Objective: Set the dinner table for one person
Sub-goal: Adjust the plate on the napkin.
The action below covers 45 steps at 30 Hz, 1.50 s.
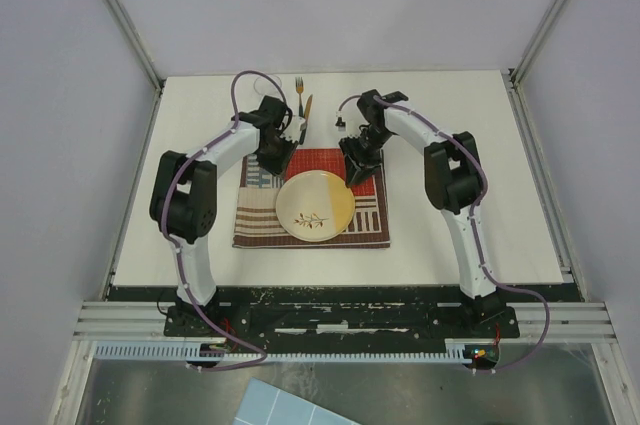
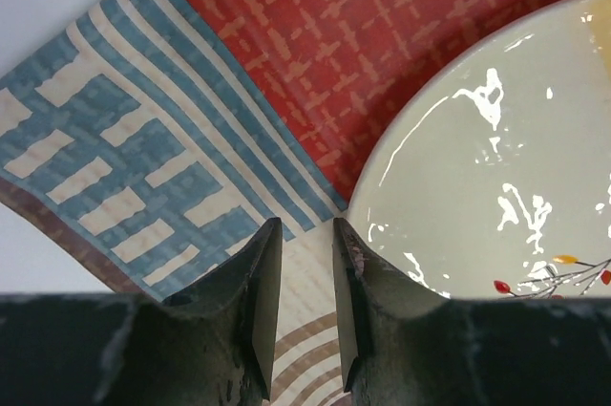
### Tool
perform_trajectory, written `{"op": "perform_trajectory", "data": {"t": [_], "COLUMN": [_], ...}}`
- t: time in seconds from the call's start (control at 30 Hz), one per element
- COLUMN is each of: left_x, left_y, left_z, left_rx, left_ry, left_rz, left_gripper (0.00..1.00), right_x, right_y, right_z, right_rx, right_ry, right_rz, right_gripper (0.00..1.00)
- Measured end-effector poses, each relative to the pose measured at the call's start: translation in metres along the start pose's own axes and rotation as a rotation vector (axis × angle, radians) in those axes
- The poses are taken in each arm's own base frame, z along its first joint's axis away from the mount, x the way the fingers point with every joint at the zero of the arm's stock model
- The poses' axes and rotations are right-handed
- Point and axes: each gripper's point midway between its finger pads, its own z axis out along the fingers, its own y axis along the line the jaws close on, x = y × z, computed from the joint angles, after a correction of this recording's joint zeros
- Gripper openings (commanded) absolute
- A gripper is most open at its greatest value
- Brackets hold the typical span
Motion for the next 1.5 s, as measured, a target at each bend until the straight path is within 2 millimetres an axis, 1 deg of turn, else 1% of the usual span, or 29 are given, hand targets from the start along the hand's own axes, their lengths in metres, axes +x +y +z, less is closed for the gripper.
{"op": "perform_trajectory", "data": {"t": [0.1, 0.27, 0.47, 0.6, 0.93, 1.07, 1.23, 1.33, 1.4, 1.5], "left_x": [0.001, 0.006, 0.022, 0.023, 0.021, 0.017, 0.012, 0.010, 0.012, 0.023], "left_y": [0.001, 0.002, 0.000, -0.001, -0.004, -0.006, -0.010, -0.013, -0.015, -0.020], "left_z": [0.007, 0.015, 0.025, 0.026, 0.023, 0.016, 0.002, -0.001, 0.000, 0.004], "left_rx": [-0.002, -0.006, -0.001, -0.002, 0.001, 0.001, 0.017, 0.027, 0.032, 0.038], "left_ry": [0.009, 0.019, 0.051, 0.050, 0.037, 0.019, -0.011, -0.019, -0.016, 0.013], "left_rz": [-0.003, -0.009, -0.013, -0.015, -0.016, -0.010, -0.007, -0.011, -0.016, -0.025], "left_gripper": [0.35, 0.34, 0.34, 0.33, 0.34, 0.36, 0.36, 0.36, 0.36, 0.35], "right_x": [0.003, 0.009, 0.011, 0.011, 0.011, 0.012, 0.013, 0.013, 0.013, 0.013], "right_y": [0.006, 0.003, 0.001, 0.002, 0.002, 0.003, 0.004, 0.004, 0.005, 0.005], "right_z": [0.010, 0.020, 0.022, 0.022, 0.023, 0.024, 0.024, 0.025, 0.025, 0.025], "right_rx": [-0.005, -0.005, -0.001, -0.007, -0.006, -0.004, -0.004, -0.004, -0.003, -0.003], "right_ry": [0.024, 0.055, 0.063, 0.064, 0.066, 0.068, 0.073, 0.074, 0.075, 0.074], "right_rz": [-0.011, 0.000, 0.005, 0.005, 0.002, -0.002, -0.004, -0.007, -0.007, -0.007], "right_gripper": [0.46, 0.46, 0.46, 0.45, 0.44, 0.44, 0.45, 0.45, 0.45, 0.45]}}
